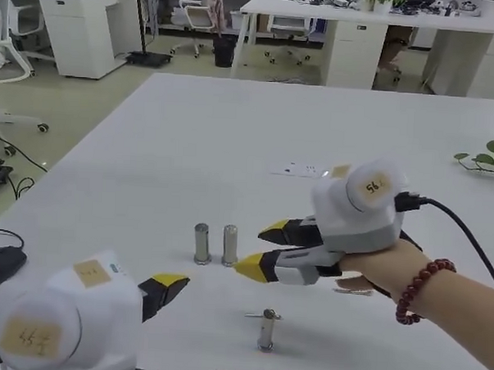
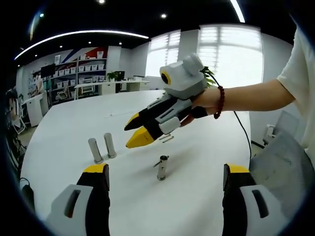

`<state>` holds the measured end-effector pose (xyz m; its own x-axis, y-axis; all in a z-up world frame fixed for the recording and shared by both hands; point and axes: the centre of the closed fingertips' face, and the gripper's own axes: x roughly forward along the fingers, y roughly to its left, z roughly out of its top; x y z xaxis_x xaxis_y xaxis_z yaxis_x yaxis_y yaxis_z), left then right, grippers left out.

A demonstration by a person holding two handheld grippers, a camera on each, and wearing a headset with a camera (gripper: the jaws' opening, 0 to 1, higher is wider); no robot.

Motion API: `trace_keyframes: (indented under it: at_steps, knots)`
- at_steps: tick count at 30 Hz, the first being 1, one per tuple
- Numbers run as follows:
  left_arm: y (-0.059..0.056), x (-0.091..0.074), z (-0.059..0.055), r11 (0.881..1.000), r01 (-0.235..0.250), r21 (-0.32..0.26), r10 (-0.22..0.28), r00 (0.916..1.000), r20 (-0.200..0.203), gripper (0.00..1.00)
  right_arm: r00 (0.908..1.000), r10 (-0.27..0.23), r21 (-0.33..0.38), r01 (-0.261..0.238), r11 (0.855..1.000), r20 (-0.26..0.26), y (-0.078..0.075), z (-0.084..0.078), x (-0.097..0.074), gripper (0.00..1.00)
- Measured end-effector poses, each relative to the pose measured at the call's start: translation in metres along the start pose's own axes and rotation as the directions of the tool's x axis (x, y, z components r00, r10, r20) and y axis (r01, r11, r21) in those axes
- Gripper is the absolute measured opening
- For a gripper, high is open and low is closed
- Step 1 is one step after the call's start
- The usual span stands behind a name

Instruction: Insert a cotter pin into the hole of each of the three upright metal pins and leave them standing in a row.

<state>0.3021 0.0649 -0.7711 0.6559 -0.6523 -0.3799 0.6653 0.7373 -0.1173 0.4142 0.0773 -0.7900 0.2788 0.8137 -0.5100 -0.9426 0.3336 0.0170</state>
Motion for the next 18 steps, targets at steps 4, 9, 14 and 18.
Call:
trace_keyframes:
  at_steps: [4,9,14,18]
  knots:
    - [-0.001,0.000,0.001,1.000,-0.004,0.012,0.004,1.0000,0.004,0.99,0.9995,-0.026,0.001,0.026,1.000,0.017,-0.010,0.003,0.009,0.39]
    - [0.000,-0.002,0.002,1.000,-0.015,0.015,0.015,0.9998,0.014,0.99,0.9978,-0.055,0.014,0.054,0.998,0.037,-0.019,0.006,0.021,0.38]
    - [0.006,-0.002,0.001,0.999,-0.036,0.000,0.036,0.9992,0.015,0.99,0.9960,-0.068,0.055,0.065,0.996,0.058,-0.026,0.005,0.034,0.36]
    - [0.009,-0.004,0.001,0.999,-0.051,-0.005,0.051,0.9986,0.017,0.99,0.9942,-0.076,0.095,0.069,0.993,0.076,-0.032,0.003,0.044,0.31]
